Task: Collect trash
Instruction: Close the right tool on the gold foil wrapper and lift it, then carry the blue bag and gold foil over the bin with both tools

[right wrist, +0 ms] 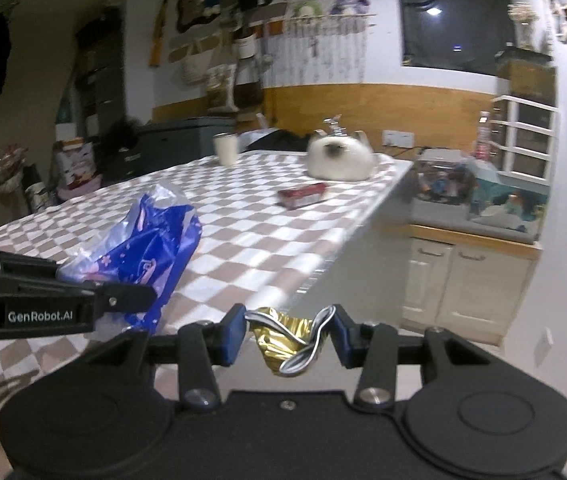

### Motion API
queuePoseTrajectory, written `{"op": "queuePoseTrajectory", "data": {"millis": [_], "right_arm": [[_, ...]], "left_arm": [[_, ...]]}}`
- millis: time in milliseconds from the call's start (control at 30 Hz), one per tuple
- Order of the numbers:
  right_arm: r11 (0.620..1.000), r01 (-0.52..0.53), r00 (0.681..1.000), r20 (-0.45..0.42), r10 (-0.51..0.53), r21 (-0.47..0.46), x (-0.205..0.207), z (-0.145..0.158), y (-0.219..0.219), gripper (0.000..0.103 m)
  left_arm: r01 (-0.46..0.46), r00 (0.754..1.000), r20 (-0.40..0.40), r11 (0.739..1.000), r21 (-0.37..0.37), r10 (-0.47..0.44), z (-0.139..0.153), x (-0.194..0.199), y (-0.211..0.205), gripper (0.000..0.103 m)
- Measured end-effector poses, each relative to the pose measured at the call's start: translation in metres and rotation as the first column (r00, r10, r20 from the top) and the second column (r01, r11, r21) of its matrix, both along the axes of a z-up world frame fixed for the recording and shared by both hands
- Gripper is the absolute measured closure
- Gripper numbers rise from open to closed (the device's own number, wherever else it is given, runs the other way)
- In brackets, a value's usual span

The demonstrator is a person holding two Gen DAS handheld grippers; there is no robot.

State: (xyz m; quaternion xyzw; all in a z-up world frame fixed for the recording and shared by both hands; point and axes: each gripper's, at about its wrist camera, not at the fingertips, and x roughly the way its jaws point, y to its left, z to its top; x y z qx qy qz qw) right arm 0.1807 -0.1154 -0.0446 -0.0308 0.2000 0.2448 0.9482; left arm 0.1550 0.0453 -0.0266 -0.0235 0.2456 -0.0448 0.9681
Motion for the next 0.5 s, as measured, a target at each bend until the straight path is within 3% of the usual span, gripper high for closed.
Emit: {"op": "queuePoseTrajectory", "data": {"millis": [500], "right_arm": [[0.969, 0.247, 0.969, -0.025, -0.247, 0.011, -0.014, -0.017, -0.124, 0.057]], "left_arm": [[0.153, 0.988, -0.024, 0.988, -0.001, -0.153, -0.024, 0.024, -0.120, 0.083]]}}
